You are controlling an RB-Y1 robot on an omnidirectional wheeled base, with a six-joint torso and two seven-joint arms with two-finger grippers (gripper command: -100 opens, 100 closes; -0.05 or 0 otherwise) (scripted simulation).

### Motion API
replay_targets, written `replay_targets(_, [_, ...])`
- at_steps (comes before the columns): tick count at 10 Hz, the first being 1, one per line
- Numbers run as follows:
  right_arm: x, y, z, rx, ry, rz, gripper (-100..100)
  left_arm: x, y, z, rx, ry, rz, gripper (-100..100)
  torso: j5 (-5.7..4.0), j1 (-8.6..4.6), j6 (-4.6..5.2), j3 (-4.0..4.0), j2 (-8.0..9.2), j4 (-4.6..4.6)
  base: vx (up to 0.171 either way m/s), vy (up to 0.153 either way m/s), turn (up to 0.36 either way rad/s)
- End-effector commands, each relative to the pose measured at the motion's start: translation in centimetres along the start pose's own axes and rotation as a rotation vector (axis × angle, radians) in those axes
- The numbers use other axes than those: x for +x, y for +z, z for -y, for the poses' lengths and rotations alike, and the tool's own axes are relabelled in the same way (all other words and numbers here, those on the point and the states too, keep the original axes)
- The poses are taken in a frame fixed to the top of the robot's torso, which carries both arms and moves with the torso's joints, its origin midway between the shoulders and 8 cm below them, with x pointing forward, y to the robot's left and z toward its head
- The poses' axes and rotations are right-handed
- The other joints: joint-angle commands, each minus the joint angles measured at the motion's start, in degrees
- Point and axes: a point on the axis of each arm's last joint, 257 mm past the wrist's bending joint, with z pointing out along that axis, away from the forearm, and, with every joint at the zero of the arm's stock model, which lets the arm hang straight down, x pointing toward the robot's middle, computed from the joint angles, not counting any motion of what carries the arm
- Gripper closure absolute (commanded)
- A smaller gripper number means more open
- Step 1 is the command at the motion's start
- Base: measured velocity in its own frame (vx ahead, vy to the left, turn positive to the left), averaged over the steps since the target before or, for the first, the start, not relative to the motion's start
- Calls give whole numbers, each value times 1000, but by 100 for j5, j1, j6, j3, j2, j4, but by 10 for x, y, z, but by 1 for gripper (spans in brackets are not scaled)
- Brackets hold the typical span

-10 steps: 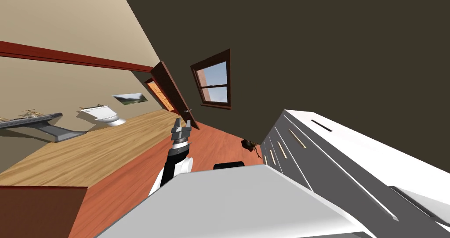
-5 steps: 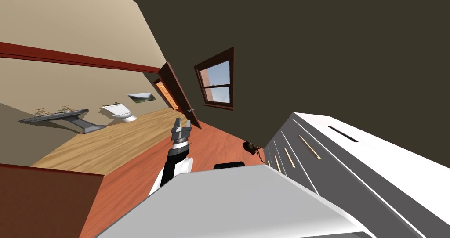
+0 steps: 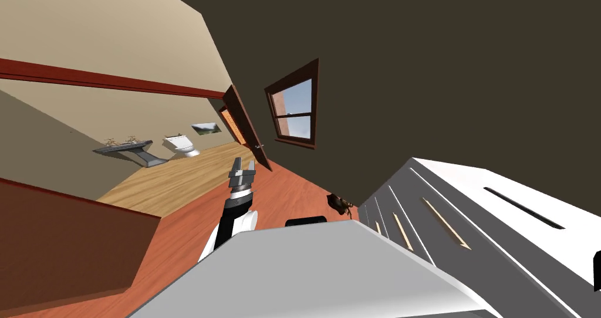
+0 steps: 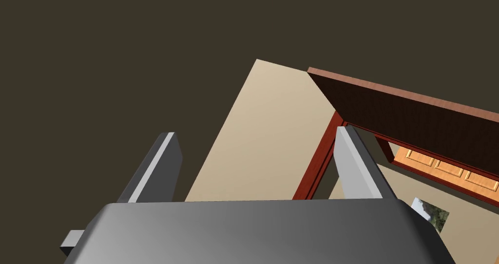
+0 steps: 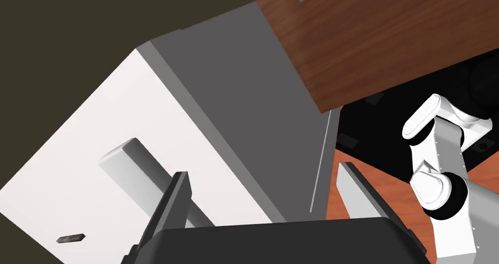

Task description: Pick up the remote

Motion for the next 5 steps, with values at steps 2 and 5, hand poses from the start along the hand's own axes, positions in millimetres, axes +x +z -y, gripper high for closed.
replay_targets(2, [5, -21, -3, -100, -135, -51, -100, 0, 0, 0, 0, 0, 0, 0, -1, -2, -3, -4, -6, -1, 110, -84, 222])
replay_targets(5, [-2, -29, -29, -257, -240, -50, -100, 0, 0, 0, 0, 0, 0, 0, -10, -35, -2, -10, -17, -4, 104, -142, 178])
